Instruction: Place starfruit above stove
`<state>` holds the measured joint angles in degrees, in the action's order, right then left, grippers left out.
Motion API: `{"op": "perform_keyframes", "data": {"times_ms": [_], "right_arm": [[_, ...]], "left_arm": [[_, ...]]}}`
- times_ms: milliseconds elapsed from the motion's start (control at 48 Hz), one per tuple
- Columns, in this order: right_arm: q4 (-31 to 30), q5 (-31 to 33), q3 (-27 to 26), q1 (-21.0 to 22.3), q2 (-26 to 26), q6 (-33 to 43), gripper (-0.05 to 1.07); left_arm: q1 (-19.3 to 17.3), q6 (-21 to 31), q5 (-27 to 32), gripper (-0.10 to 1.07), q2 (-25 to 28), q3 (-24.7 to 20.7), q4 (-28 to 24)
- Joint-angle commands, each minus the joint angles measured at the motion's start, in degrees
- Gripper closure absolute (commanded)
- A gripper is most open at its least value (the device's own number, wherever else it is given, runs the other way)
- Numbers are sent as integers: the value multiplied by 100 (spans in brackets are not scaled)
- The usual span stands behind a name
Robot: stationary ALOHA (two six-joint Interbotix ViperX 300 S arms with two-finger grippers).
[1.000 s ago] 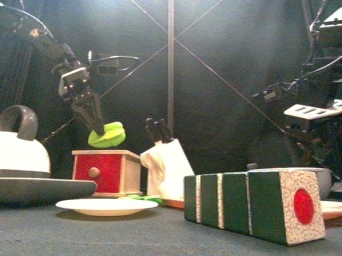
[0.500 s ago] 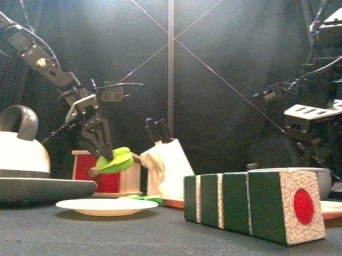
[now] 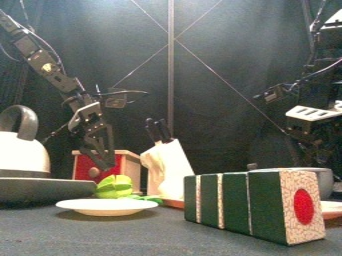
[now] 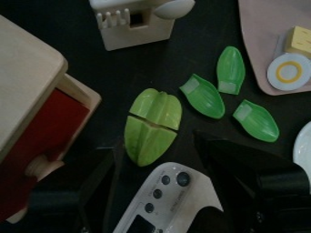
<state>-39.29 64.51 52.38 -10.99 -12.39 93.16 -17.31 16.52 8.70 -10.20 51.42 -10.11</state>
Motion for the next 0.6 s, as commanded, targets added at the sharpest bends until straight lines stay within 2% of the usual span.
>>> {"op": "perform_keyframes", "data": {"times_ms": [0, 333, 458, 583], "right_arm": [[-18, 9, -53, -9, -62, -9, -2], [-44, 9, -97, -9, -70, -18, -2], [-53, 9, -97, -9, -62, -18, -2], [-44, 9, -97, -9, -70, -18, -2]], "left_arm": [[9, 9, -44, 3, -149, -105, 9], [18, 18, -18, 3, -264, -158, 9], [97, 18, 44, 3, -466, -149, 35], [343, 9, 316, 3, -870, -158, 105]]}}
